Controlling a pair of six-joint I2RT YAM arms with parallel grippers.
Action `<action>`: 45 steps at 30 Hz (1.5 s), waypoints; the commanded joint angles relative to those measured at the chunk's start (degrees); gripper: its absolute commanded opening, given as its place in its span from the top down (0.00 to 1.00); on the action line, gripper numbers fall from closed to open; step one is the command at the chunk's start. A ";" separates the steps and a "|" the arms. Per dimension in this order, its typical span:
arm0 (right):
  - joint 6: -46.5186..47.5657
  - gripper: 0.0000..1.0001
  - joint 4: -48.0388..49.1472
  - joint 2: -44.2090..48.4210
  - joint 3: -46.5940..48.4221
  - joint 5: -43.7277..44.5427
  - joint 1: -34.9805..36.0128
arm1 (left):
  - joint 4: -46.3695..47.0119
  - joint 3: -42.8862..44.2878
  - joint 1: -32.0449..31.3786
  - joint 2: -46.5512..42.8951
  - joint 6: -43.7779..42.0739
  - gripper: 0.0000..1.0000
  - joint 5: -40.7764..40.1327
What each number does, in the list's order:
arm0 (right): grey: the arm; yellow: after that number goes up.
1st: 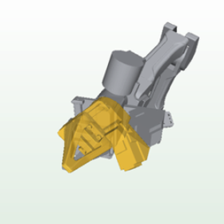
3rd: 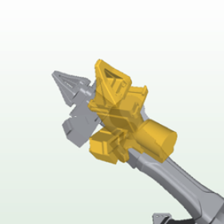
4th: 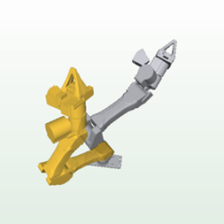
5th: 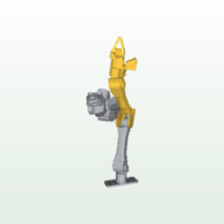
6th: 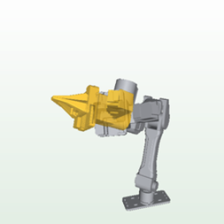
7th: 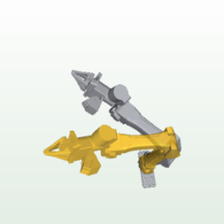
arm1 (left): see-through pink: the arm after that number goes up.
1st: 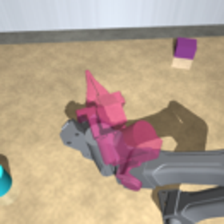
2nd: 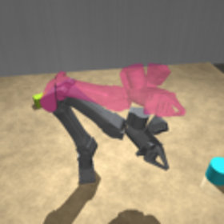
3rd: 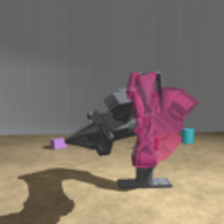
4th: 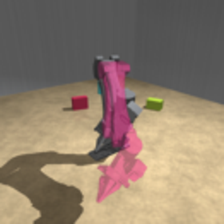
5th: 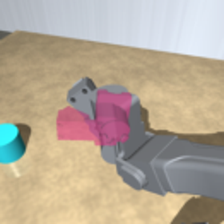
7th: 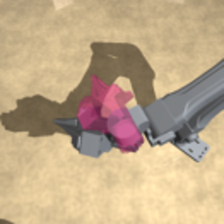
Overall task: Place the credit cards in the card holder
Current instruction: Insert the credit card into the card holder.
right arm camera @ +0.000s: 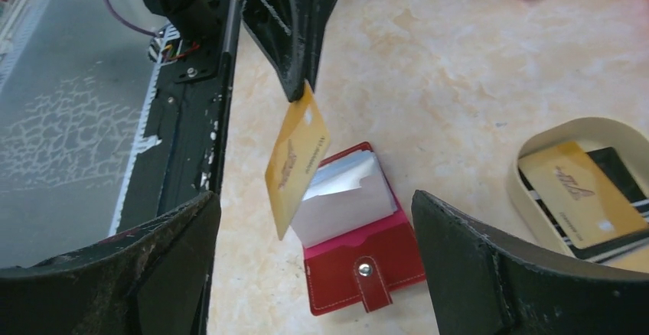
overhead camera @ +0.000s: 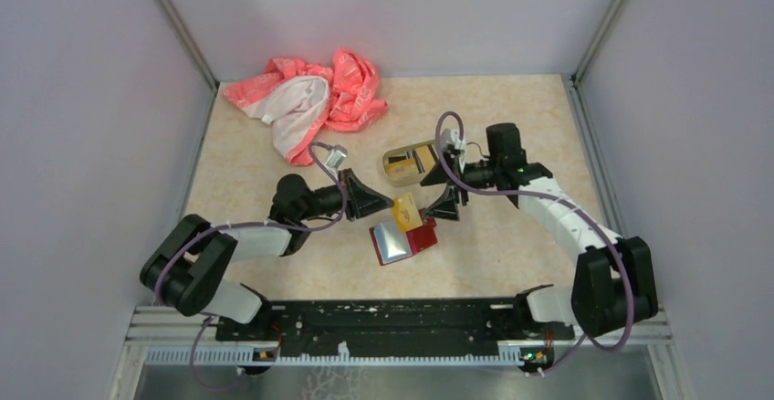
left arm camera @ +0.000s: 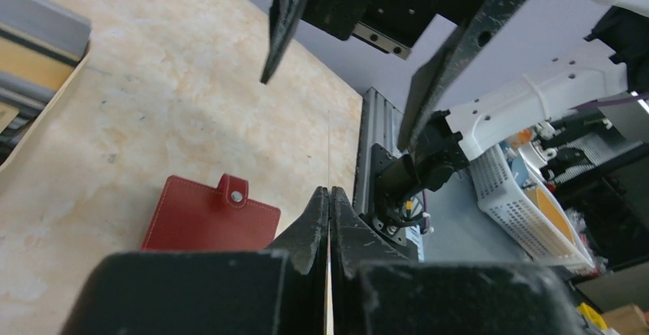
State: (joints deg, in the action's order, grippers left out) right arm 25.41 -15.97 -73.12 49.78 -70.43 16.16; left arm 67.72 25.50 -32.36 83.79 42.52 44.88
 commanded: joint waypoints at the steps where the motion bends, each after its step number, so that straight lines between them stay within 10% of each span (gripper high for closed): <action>1: -0.12 0.08 -0.44 -2.11 0.33 -1.69 3.92 | -2.27 -2.68 -0.82 -1.66 -1.00 1.00 -6.14; 13: -11.39 0.32 8.10 -5.09 -1.10 0.25 6.67 | -2.70 -4.05 -1.70 -2.09 0.09 1.00 -5.38; 28: -8.38 0.41 4.26 -8.27 0.32 3.12 10.03 | -15.83 -0.95 -2.54 -6.70 -8.89 1.00 -0.45; 36: -9.36 1.00 2.10 -9.81 3.21 -0.15 12.31 | -17.14 1.08 -3.22 -5.93 -9.30 0.99 1.39; 42: -11.65 1.00 3.71 -6.64 3.58 -6.86 10.15 | -11.35 -3.72 -2.64 -10.37 -7.50 0.18 -1.05; 45: -23.93 1.00 16.97 -4.11 -0.26 -10.09 8.14 | -0.27 -9.29 -2.67 -11.69 -4.70 0.01 -2.36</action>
State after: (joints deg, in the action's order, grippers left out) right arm 13.04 -13.32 -82.04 51.24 -73.25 26.76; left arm 54.28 21.54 -35.11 74.48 35.40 43.90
